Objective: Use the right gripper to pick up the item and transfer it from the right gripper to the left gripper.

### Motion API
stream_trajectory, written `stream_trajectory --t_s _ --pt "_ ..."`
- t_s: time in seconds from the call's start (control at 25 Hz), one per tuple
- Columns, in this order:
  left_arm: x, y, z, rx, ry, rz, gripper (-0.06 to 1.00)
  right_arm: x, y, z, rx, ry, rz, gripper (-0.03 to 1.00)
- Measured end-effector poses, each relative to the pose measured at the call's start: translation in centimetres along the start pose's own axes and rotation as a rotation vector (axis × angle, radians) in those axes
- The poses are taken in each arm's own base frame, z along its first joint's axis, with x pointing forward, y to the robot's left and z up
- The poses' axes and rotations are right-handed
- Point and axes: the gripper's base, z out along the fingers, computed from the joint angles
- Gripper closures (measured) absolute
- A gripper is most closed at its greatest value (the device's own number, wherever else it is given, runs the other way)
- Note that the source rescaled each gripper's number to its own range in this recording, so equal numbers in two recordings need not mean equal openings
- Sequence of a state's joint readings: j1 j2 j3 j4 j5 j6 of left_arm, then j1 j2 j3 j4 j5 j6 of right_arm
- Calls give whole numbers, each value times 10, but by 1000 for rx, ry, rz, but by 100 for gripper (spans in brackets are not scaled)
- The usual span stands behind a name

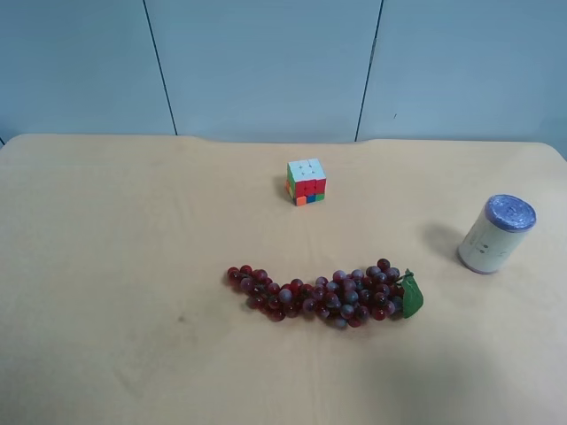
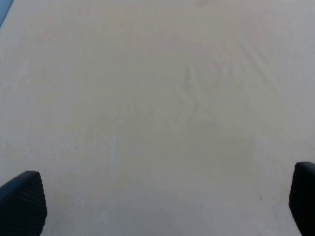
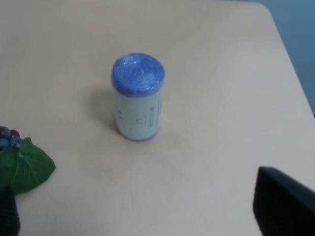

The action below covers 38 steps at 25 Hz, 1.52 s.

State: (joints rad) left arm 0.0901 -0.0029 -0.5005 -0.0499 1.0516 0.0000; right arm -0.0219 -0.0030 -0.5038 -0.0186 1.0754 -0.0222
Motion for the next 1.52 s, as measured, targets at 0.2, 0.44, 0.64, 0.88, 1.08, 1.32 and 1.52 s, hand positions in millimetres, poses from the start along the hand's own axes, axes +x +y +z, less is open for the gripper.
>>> stream_trajectory --t_s 0.2,0.44,0.64,0.88,1.08,1.32,1.52 --pt "0 0 0 0 0 0 -6 0 0 0 0 0 0 17" --pt "0 0 0 0 0 6 -6 0 0 0 0 0 0 17" --pt "0 0 0 0 0 6 -6 0 0 0 0 0 0 17" --pt "0 0 0 0 0 6 -6 0 0 0 0 0 0 17" --pt "0 0 0 0 0 6 -6 0 0 0 0 0 0 17" --pt "0 0 0 0 0 6 -6 0 0 0 0 0 0 17" --pt "0 0 0 0 0 6 -6 0 0 0 0 0 0 17"
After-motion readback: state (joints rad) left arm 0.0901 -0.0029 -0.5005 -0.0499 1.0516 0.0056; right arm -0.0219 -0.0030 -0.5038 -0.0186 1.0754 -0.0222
